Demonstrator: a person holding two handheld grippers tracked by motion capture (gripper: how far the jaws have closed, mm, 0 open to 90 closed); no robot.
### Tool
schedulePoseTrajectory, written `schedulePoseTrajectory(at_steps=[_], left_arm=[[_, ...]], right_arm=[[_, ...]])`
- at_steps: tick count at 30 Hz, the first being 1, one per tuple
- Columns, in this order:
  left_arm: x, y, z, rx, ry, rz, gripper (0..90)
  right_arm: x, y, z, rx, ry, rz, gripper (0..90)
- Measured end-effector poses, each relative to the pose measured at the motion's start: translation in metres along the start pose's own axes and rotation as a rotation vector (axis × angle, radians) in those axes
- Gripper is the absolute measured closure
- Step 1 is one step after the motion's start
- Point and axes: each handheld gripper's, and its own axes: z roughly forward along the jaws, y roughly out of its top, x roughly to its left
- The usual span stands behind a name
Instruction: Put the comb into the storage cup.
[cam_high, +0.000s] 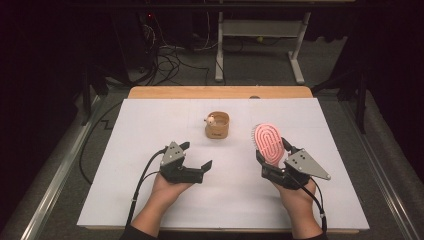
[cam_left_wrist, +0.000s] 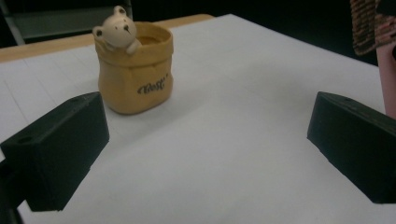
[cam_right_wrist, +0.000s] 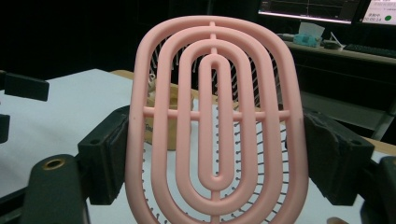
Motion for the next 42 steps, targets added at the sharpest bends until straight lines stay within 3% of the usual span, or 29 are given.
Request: schedulePoseTrajectory(at_steps=[15, 29, 42], left_arm=[[-0.005, 0.002, -0.011, -0.030, -0.070, -0.037, 0.0], [-0.010, 0.005, -0.014, -0.045, -0.099, -0.034, 0.0], [-0.012, 0.010, -0.019, -0.058, -0.098, -0.033, 0.0]], right_arm=[[0.016, 0.003, 0.001, -0.008, 0.017, -0.059, 20.1], [0.025, 0.003, 0.004, -0.003, 0.041, -0.095, 20.1], [0.040, 0.001, 0.007, -0.012, 0.067, -0.132, 20.0]])
